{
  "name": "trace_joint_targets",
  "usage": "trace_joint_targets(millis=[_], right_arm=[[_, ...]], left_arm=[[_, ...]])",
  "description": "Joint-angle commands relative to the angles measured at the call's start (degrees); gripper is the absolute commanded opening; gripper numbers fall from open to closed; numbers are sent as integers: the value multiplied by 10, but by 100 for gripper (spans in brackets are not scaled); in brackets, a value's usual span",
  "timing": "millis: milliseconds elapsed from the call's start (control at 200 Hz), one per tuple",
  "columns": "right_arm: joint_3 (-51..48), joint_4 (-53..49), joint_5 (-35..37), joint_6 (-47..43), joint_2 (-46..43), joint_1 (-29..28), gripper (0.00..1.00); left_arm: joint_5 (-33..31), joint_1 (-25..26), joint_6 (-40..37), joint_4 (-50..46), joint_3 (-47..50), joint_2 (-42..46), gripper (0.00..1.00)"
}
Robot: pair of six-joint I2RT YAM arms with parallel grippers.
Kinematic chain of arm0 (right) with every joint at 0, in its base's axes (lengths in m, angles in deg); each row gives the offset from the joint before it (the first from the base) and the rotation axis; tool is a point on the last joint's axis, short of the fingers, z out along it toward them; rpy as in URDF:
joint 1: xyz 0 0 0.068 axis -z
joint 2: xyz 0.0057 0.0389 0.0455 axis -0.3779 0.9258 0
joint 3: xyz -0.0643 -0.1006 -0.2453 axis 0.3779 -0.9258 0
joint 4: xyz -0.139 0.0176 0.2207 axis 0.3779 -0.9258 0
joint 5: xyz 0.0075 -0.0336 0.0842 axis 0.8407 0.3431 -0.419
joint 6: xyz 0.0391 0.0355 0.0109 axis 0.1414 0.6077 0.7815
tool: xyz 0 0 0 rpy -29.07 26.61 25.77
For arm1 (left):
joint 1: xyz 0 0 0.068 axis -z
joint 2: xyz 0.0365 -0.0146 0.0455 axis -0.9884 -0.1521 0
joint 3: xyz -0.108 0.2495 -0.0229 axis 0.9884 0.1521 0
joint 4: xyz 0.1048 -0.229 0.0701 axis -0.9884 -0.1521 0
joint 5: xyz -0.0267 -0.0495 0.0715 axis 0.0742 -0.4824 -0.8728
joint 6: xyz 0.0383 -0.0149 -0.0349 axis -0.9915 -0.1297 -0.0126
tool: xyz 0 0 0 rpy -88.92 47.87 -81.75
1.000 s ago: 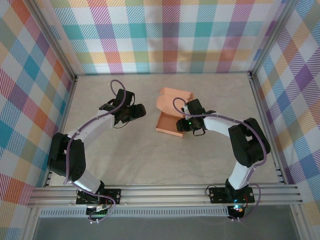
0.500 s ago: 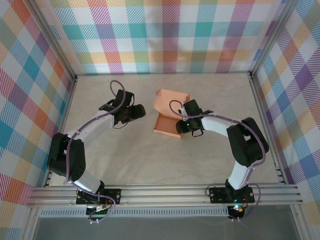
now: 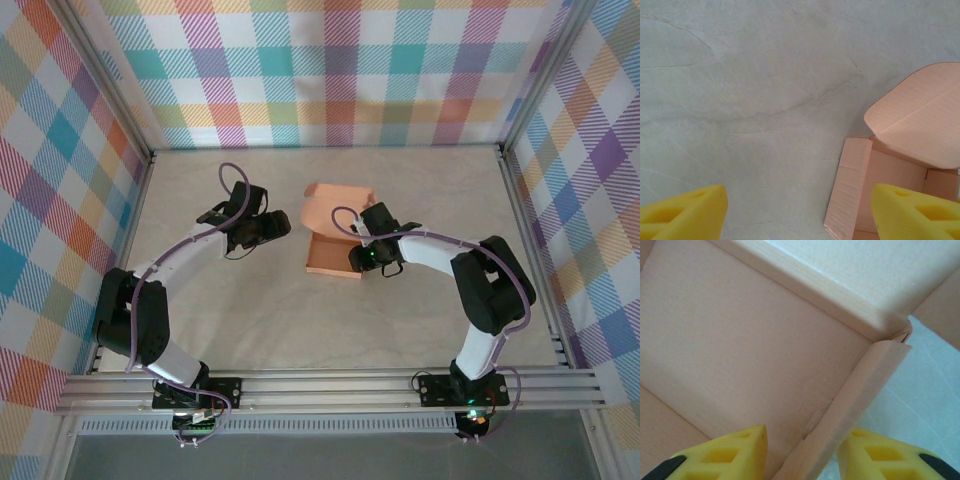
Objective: Fold the paper box
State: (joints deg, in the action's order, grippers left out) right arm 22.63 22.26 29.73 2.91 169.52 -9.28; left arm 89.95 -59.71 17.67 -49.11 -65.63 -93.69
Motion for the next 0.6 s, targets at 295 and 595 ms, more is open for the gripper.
trace_joint_targets(millis=[295,595], right_arm=[[15,-24,23,-46,-7,-2,40],[5,-18,23,-51,-58,-2,52]], left_arm=[[0,-7,2,7,5,17,75],[17,-7,-26,51,16,23,92]])
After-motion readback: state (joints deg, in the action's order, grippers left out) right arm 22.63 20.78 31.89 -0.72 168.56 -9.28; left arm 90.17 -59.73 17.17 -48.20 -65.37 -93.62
